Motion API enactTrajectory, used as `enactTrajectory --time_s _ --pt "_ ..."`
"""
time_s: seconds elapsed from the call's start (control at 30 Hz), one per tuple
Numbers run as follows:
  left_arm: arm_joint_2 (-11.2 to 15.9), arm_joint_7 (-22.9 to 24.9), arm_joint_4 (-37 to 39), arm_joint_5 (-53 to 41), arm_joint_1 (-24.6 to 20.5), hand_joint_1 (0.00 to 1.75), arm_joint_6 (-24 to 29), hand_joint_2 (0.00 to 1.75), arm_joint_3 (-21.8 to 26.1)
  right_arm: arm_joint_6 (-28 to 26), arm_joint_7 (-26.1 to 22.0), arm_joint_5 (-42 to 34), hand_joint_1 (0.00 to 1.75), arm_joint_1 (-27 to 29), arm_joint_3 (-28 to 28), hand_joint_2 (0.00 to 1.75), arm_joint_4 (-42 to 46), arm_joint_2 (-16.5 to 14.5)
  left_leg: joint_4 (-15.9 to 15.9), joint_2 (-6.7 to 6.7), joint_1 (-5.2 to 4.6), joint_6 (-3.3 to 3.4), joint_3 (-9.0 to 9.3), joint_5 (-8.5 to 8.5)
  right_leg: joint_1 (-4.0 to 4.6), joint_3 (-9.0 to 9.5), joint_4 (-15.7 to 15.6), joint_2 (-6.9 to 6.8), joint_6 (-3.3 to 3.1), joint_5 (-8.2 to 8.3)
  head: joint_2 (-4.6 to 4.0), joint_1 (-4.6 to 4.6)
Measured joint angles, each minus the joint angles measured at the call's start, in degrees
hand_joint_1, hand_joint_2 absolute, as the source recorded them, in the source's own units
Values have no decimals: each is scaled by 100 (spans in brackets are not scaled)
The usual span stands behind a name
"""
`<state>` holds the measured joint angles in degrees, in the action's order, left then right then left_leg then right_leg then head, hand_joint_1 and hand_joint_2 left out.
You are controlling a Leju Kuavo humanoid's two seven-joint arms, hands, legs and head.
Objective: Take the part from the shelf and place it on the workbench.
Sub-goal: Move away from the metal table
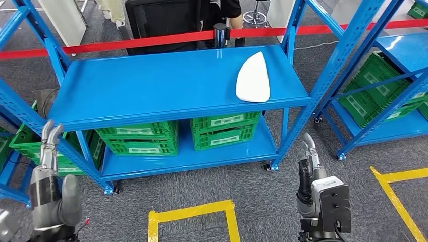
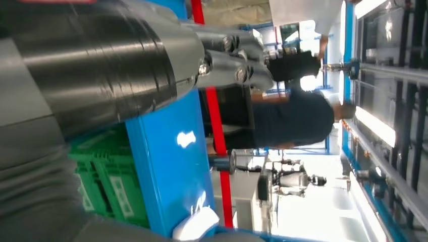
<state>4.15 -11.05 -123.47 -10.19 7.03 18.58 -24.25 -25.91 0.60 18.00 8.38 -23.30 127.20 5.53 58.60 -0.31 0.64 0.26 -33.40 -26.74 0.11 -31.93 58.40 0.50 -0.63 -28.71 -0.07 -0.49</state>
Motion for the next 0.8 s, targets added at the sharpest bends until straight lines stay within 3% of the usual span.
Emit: enactTrajectory --time_s 0.17,0.33,0.8 --pt "-4 -36 5 -34 12 0 3 0 1 -3 -28 13 0 9 1 0 1 -2 0 -6 -20 44 -7 -5 -13 26 -61 2 68 19 0 82" --pt "-4 -28 9 -10 13 0 7 0 0 -9 -19 13 0 6 1 0 1 -2 0 -6 -28 66 -5 -16 -28 50 -108 2 207 23 0 108" --pt "-3 -114 10 -33 8 0 -11 0 1 -4 -8 -1 0 1 1 0 1 -5 0 -5 -43 101 5 -13 -45 139 -129 1 287 44 0 77"
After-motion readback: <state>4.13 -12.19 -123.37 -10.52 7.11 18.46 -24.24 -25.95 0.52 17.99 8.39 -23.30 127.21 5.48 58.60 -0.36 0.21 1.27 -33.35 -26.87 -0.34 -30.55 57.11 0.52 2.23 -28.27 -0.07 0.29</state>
